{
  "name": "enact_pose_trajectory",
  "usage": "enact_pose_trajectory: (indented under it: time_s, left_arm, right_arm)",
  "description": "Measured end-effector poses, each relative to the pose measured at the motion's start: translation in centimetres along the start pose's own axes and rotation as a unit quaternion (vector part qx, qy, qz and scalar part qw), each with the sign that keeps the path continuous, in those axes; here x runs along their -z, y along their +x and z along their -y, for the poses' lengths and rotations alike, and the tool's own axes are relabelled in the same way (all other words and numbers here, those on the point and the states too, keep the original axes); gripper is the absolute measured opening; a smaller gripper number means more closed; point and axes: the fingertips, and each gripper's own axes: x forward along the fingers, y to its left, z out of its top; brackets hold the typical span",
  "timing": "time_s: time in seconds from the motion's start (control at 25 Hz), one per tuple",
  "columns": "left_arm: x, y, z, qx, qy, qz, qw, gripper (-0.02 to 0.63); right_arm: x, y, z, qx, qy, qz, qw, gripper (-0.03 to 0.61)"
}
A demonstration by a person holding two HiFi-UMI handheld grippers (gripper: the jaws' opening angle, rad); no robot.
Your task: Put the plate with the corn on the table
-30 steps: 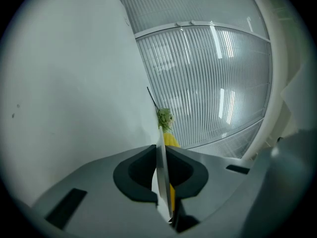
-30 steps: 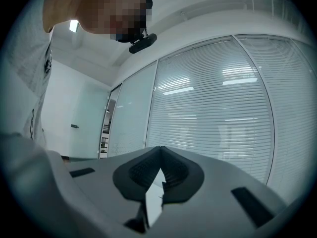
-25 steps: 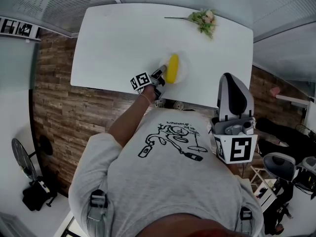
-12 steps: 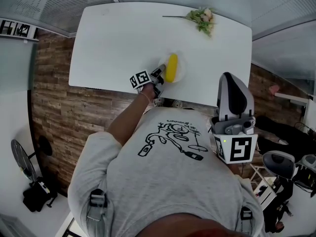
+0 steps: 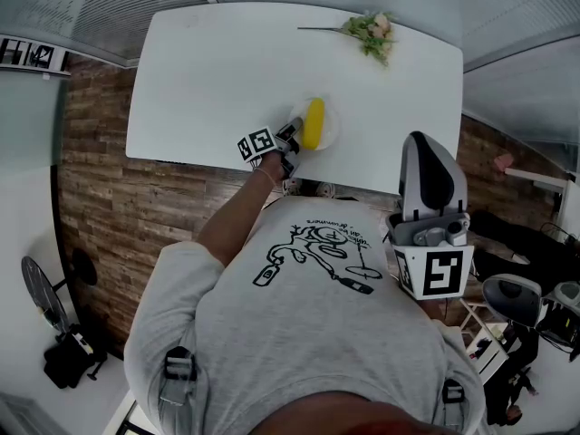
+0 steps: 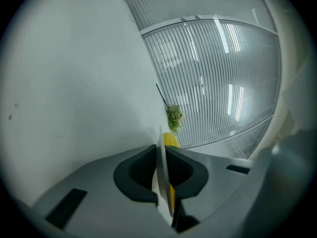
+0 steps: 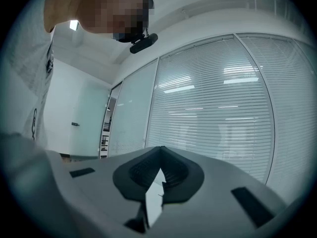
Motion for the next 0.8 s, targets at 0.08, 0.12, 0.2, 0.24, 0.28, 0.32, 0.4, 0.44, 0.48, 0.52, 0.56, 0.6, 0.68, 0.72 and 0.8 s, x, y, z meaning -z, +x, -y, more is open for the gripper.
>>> enact_pose_trajectory:
  time_s: [0.08,0.12,0.2,0.24,0.28,0.32,0.4,0.44,0.48,0.52,0.56,0.6,0.68,0.72,0.8]
  left_arm:
    - [0.02,-0.14,-0.19,-0.003,-0.001,0.000,1.0000,0.035]
    - [0.03,-0.19,-0.28,-0.004,-0.002,0.000,1.0000,0.035]
    - [0.11,-0.20,-0.41,-0.004,-0.004,0.001,1.0000,0.035]
    - [0.14,-0.18,-0.44,-0.004,-0.005,0.002,1.0000,0.035]
    - [0.17,-0.14,-0.46,-0.005,-0.005,0.002,1.0000,0.034]
    - [0.18,-0.11,-0.49,-0.007,-0.006,0.001,1.0000,0.035]
    - [0.18,-0.07,-0.59,-0.015,-0.007,0.000,0.9999,0.035]
    - [0.16,-0.05,-0.67,-0.019,-0.008,0.001,0.9998,0.035]
    - [0.12,-0.04,-0.75,-0.023,-0.008,0.002,0.9997,0.035]
    - [0.07,-0.02,-0.83,-0.027,-0.008,0.003,0.9996,0.035]
    - [0.04,0.02,-0.92,-0.031,-0.007,0.004,0.9995,0.035]
    - [0.04,0.07,-0.98,-0.037,-0.005,0.004,0.9993,0.035]
    - [0.07,0.18,-1.03,-0.050,0.002,0.001,0.9988,0.035]
    - [0.08,0.23,-1.02,-0.056,0.006,-0.001,0.9984,0.035]
    - [0.13,0.28,-1.04,-0.072,0.019,-0.010,0.9971,0.038]
  right_arm:
    - [-0.05,0.00,-0.06,0.000,0.000,0.001,1.000,0.006]
    - [-0.03,0.01,-0.07,0.000,0.000,0.001,1.000,0.006]
    - [0.09,0.02,-0.07,-0.001,0.001,0.000,1.000,0.006]
    - [0.13,0.02,-0.06,-0.001,0.002,0.000,1.000,0.006]
    - [0.14,0.01,-0.06,-0.001,0.002,0.000,1.000,0.006]
    - [0.12,-0.01,-0.06,0.000,0.002,0.000,1.000,0.006]
    - [0.03,-0.05,-0.05,0.000,0.002,0.001,1.000,0.006]
    - [-0.01,-0.07,-0.03,0.001,0.002,0.001,1.000,0.006]
    - [-0.03,-0.08,-0.01,0.001,0.002,0.001,1.000,0.006]
    - [-0.03,-0.09,0.01,0.001,0.002,0.001,1.000,0.006]
    - [-0.01,-0.12,0.03,0.001,0.002,0.002,1.000,0.006]
    - [0.02,-0.17,0.06,0.001,0.003,0.002,1.000,0.006]
    - [0.03,-0.27,0.09,0.001,0.003,0.002,1.000,0.006]
    - [0.00,-0.31,0.10,0.001,0.003,0.002,1.000,0.006]
    - [-0.05,-0.36,0.09,0.001,0.004,0.003,1.000,0.006]
